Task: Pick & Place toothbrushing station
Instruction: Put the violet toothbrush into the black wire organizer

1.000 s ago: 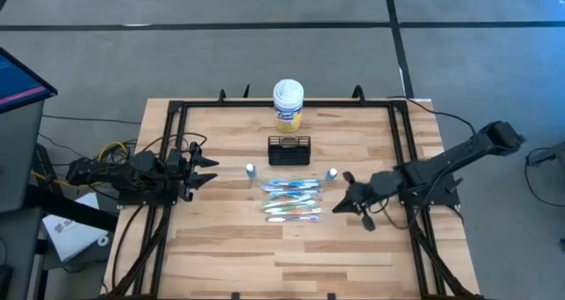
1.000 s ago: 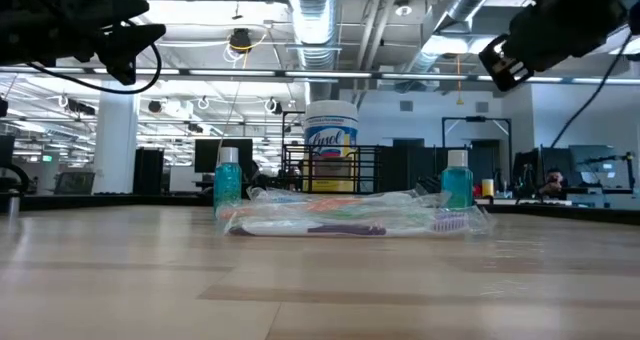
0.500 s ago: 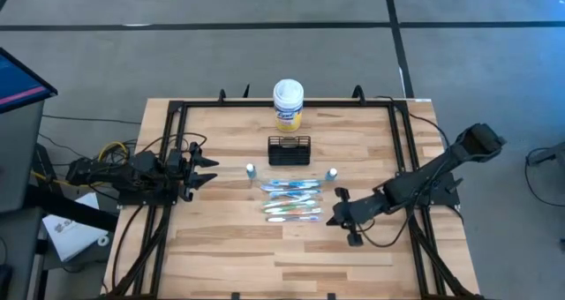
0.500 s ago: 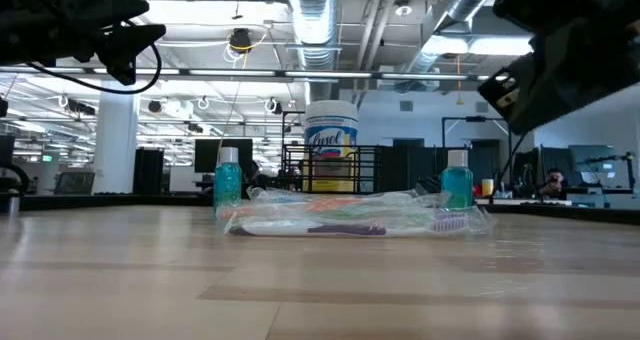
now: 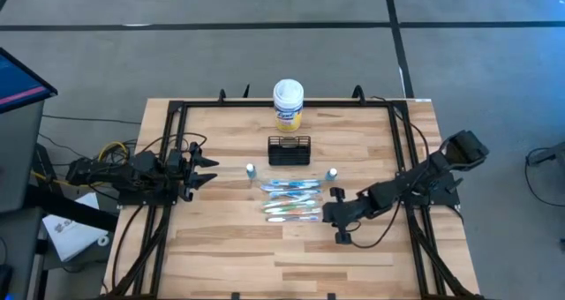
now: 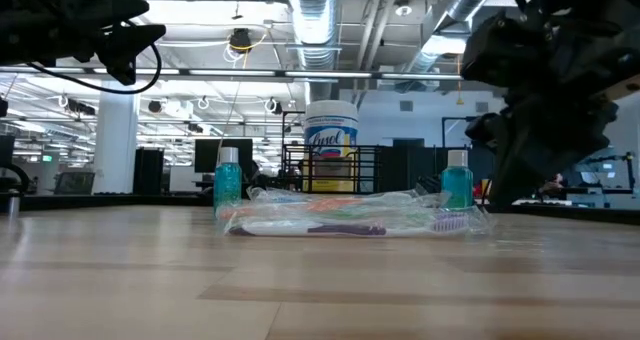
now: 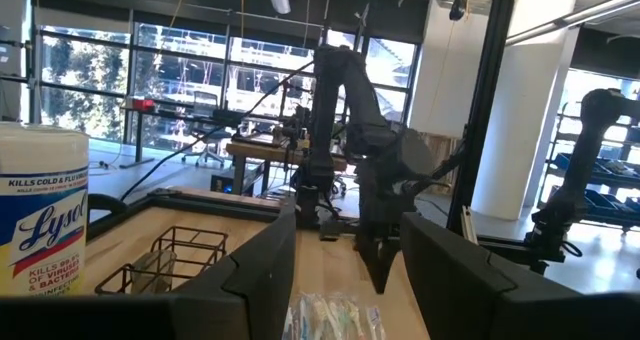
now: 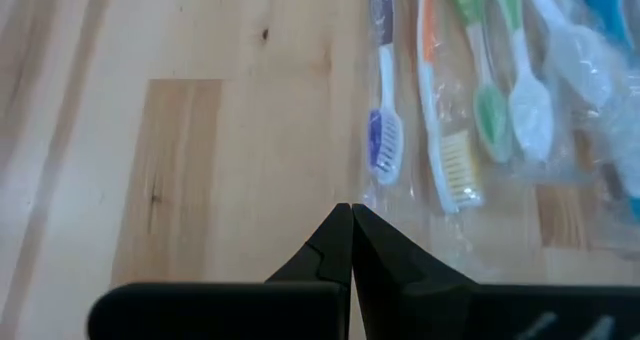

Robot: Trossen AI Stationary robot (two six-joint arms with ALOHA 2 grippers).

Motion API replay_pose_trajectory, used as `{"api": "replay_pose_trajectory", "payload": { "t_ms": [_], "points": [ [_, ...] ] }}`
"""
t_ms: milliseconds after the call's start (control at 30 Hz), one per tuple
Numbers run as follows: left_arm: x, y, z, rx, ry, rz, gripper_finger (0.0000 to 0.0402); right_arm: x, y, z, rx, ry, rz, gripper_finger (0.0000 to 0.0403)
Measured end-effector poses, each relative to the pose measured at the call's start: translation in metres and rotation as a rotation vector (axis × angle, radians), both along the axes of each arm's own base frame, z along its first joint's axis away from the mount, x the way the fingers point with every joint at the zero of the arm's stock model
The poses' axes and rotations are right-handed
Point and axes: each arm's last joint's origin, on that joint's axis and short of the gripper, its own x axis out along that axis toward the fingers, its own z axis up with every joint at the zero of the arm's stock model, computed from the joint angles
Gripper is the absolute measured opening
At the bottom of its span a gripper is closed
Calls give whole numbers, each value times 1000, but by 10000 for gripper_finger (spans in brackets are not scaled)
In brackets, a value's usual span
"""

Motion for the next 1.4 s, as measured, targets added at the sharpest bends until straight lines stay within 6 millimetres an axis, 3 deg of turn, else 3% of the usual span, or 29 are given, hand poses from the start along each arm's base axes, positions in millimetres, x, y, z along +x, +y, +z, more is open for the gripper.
{"api": "replay_pose_trajectory", "payload": {
  "t_ms": [133,433,700,1133,1400],
  "points": [
    [0,0,0,0,0,-1,177,3,1,2,-10,23,0,17],
    [4,0,-3,3,44,0,177,5,3,8,-12,28,1,106],
    [6,-1,-4,5,58,0,177,8,-3,7,-16,32,-20,137],
    [7,-1,-5,5,64,0,177,16,-10,-13,-31,78,-52,129],
    [8,-1,-5,5,65,0,177,17,-10,-13,-26,69,-53,84]
  ]
}}
